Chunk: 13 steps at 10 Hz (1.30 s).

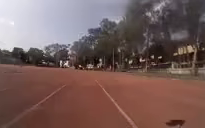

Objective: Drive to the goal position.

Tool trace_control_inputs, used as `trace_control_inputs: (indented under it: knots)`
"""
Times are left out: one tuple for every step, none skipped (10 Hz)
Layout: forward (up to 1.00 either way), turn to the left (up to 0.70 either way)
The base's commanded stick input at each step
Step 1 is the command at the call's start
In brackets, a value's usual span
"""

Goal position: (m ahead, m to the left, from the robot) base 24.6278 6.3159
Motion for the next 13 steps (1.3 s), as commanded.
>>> trace_control_inputs:
  knots:
    - [0.70,0.00]
    - [0.70,0.00]
    - [0.70,0.00]
    - [0.70,0.00]
    - [0.70,0.00]
    - [0.70,0.00]
    - [0.70,0.00]
    - [0.70,0.00]
    - [0.70,0.00]
    - [0.70,0.00]
    - [0.70,0.00]
    - [0.70,0.00]
    - [0.70,0.00]
